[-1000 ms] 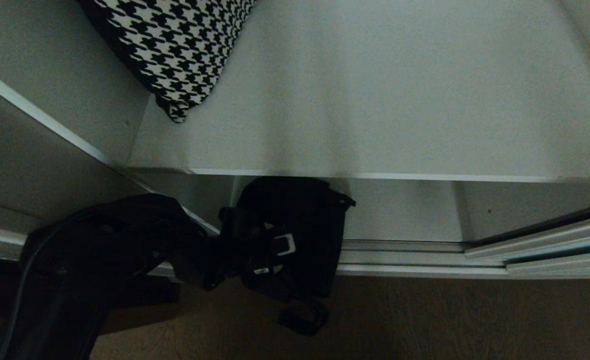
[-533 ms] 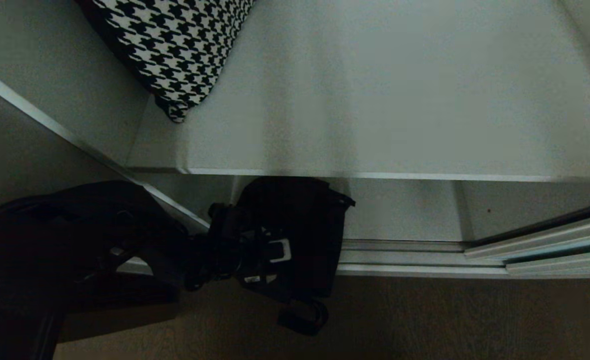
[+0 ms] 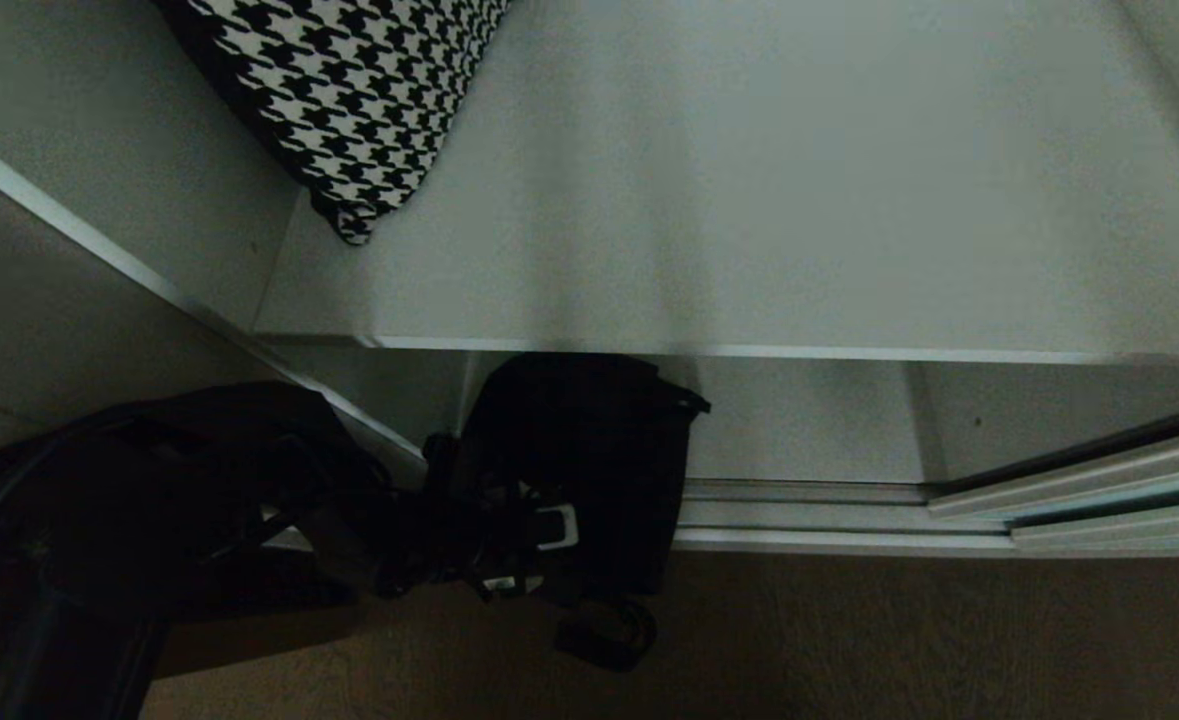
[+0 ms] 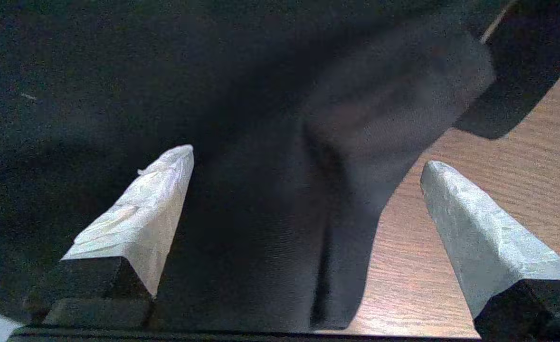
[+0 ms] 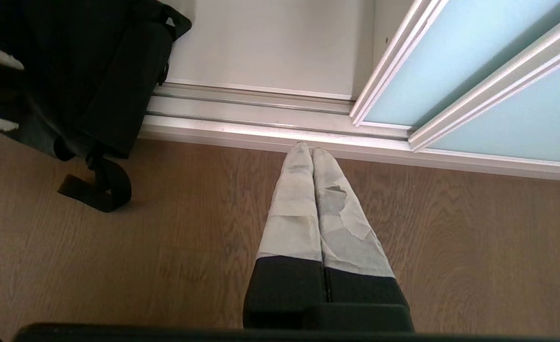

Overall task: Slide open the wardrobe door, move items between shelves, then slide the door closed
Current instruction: Place the bag on the higher shelf

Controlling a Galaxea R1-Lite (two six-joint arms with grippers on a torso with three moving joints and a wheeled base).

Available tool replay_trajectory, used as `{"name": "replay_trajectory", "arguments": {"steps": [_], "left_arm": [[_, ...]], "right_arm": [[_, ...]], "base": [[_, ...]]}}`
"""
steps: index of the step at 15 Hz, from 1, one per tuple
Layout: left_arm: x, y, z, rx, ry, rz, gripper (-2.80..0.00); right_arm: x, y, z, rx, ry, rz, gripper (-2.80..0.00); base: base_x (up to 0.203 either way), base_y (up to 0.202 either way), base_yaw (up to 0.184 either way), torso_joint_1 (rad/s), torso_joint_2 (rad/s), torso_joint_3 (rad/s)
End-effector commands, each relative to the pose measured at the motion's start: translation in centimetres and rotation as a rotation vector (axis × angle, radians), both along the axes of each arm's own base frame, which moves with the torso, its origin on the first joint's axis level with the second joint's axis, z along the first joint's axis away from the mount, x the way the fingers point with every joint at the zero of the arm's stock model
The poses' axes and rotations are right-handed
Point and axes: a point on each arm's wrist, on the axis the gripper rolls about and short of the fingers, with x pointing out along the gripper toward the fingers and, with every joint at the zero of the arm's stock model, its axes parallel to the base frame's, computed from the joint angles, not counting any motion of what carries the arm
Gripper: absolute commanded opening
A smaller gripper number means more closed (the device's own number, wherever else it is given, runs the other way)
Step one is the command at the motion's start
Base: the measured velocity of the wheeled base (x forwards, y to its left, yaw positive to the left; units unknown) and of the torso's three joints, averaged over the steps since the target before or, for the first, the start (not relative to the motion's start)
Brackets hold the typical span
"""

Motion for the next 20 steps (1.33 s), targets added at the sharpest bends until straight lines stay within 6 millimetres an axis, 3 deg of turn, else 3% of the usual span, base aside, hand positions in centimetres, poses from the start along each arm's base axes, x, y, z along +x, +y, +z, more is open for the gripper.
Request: {"name": "replay_trajectory", "arguments": {"steps": [1, 7, 11, 12, 20], "left_arm": [[0.3, -0.2, -1.1, 0.013, 0.004, -0.001, 0.0], [1.4, -1.2, -2.9, 0.035, -0.01, 0.033, 0.0], [2.3, -1.8, -2.8, -0.011, -0.018, 0.066, 0.0], [2.4, -1.9, -2.9, -0.021, -0.026, 0.073, -2.8], [2.9, -2.1, -4.1, -0.029, -0.04, 0.076, -2.8]], "right_arm": [[0.0, 0.0, 0.0, 0.0, -0.003, 0.001, -2.8], [0.0, 0.0, 0.0, 0.0, -0.003, 0.001, -2.8], [0.0, 0.0, 0.0, 0.0, -0.003, 0.001, -2.8], [0.0, 0.0, 0.0, 0.0, -0.003, 0.001, -2.8], [0.0, 0.0, 0.0, 0.0, -0.003, 0.001, -2.8]], "base": [[0.0, 0.0, 0.0, 0.0, 0.0, 0.0], [0.0, 0.0, 0.0, 0.0, 0.0, 0.0], [0.0, 0.0, 0.0, 0.0, 0.0, 0.0], [0.0, 0.0, 0.0, 0.0, 0.0, 0.0], [0.0, 0.0, 0.0, 0.0, 0.0, 0.0]]}}
